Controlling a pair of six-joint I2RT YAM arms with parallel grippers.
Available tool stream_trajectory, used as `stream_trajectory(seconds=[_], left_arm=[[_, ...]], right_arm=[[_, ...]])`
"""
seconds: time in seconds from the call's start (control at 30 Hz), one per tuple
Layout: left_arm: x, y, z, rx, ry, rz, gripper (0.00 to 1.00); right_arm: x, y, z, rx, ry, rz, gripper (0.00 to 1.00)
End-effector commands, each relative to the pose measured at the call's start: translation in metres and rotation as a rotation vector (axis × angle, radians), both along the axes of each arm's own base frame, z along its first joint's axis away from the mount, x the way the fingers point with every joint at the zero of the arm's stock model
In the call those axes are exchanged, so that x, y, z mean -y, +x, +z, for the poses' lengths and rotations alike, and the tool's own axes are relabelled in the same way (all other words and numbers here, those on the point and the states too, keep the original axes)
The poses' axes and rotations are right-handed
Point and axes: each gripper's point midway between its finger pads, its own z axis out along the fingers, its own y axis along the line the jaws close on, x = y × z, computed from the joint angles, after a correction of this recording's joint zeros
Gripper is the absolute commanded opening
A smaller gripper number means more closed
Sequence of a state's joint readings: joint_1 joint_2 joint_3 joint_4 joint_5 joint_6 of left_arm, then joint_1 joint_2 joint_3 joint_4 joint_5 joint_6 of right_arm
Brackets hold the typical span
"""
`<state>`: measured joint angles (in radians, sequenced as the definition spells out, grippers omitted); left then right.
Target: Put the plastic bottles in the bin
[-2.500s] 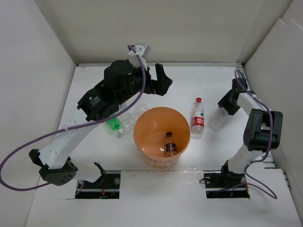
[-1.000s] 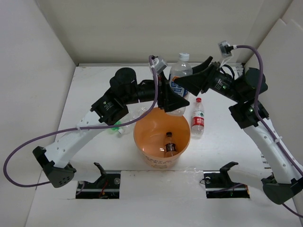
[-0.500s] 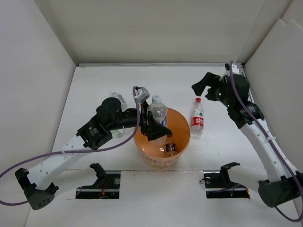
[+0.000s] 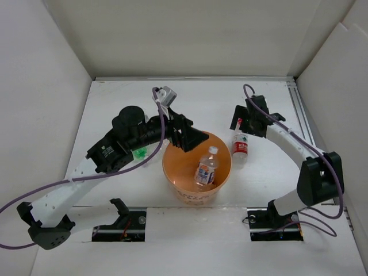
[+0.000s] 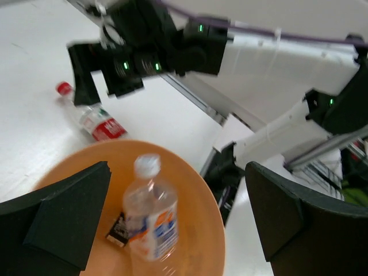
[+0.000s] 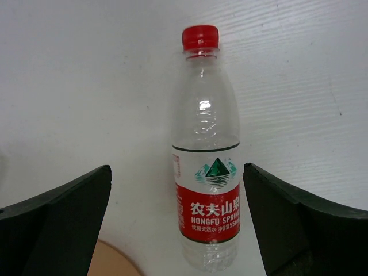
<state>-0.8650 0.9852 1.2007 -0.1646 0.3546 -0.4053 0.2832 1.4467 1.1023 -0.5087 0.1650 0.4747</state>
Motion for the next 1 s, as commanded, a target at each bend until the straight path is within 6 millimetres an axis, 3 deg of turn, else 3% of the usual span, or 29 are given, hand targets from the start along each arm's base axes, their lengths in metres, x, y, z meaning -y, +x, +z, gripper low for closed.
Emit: stream_trajectory(seconds=[0.0, 0.03, 0.23, 0.27, 0.3, 0.47, 0.5, 0.53, 0.57, 0.63, 0.67, 0.77, 0.8, 0.83, 0.87, 0.93, 0.97], left_arm=[[-0.012, 0.027, 0.042, 0.040, -0.035, 0.173, 1.00], [-0.012, 0.030, 0.044, 0.037, -0.030, 0.190, 1.00], [-0.009, 0.042, 0.052, 0.004, -0.014, 0.237, 1.00], [-0.009, 0.042, 0.052, 0.004, -0.014, 0.237, 1.00], [-0.010, 0.044, 0.052, 0.005, -0.013, 0.248, 1.00], [-0.009, 0.043, 0.055, 0.014, -0.009, 0.237, 1.00], [-0.006, 0.045, 0.048, 0.002, 0.009, 0.237, 1.00], [-0.004, 0.041, 0.053, 0.006, -0.001, 0.211, 1.00], [0.000, 0.042, 0.051, 0.009, 0.009, 0.196, 1.00], [0.012, 0.040, 0.047, 0.004, 0.026, 0.139, 1.00], [0.016, 0.039, 0.055, 0.024, 0.020, 0.116, 1.00], [0.037, 0.040, 0.051, 0.030, 0.043, 0.028, 1.00], [0.041, 0.038, 0.064, 0.044, 0.023, 0.005, 1.00], [0.045, 0.038, 0.066, 0.055, 0.024, -0.014, 1.00], [0.055, 0.039, 0.062, 0.044, 0.033, -0.049, 1.00], [0.061, 0.036, 0.073, 0.075, 0.021, -0.093, 1.00], [0.067, 0.037, 0.072, 0.077, 0.016, -0.116, 1.00]], right_arm=[[-0.001, 0.014, -0.006, 0.011, -0.020, -0.029, 1.00], [0.002, 0.019, -0.024, -0.034, -0.034, -0.039, 1.00], [0.003, 0.032, -0.077, -0.171, -0.081, -0.041, 0.95], [0.002, 0.029, -0.091, -0.209, -0.085, -0.035, 0.86], [0.005, 0.032, -0.093, -0.212, -0.078, -0.052, 0.77], [0.006, 0.043, -0.085, -0.204, -0.034, -0.045, 0.44], [0.008, 0.047, -0.081, -0.196, -0.014, -0.048, 0.13], [0.008, 0.048, -0.078, -0.198, -0.014, -0.048, 0.00], [0.013, 0.048, -0.069, -0.193, -0.020, -0.063, 0.00], [0.011, 0.062, -0.031, -0.103, 0.002, -0.062, 0.00], [0.010, 0.063, -0.016, -0.074, 0.009, -0.061, 0.00], [0.008, 0.071, 0.060, 0.089, 0.097, -0.038, 0.00], [0.002, 0.073, 0.084, 0.144, 0.170, -0.004, 0.00], [-0.001, 0.068, 0.127, 0.246, 0.215, 0.029, 0.00], [-0.008, 0.063, 0.147, 0.296, 0.250, 0.069, 0.00], [-0.022, 0.052, 0.202, 0.425, 0.351, 0.179, 0.00], [-0.029, 0.037, 0.229, 0.489, 0.382, 0.236, 0.00]])
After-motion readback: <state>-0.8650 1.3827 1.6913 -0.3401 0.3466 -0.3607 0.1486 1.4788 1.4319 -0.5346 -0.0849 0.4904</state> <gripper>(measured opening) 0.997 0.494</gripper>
